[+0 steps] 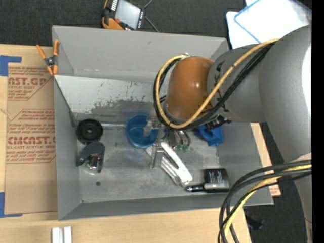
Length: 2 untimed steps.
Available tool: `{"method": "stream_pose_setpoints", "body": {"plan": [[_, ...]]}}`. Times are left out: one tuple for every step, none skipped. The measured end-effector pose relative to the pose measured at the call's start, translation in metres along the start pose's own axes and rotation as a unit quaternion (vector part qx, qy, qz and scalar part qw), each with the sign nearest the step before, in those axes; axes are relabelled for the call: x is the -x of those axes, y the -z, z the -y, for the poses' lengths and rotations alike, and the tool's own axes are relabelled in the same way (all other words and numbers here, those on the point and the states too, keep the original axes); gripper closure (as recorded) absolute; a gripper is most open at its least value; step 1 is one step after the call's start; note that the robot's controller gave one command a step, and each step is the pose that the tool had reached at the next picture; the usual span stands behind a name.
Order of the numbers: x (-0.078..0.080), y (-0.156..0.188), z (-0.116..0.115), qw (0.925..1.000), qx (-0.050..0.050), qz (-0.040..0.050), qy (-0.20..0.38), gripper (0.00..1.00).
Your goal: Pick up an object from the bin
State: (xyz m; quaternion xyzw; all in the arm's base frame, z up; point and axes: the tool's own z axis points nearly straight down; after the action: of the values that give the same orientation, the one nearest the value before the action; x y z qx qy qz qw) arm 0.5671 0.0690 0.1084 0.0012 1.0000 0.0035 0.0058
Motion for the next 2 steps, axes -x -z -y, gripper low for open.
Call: {"method": "stream_pose_setpoints", "body": {"plan": [[-0.024, -0.022, 0.008, 0.9995, -0.001, -0.0061, -0.031, 0.0], [-0.024, -0.028, 0.019, 0.9873, 0.0, 0.0025, 0.159, 0.0]]}}
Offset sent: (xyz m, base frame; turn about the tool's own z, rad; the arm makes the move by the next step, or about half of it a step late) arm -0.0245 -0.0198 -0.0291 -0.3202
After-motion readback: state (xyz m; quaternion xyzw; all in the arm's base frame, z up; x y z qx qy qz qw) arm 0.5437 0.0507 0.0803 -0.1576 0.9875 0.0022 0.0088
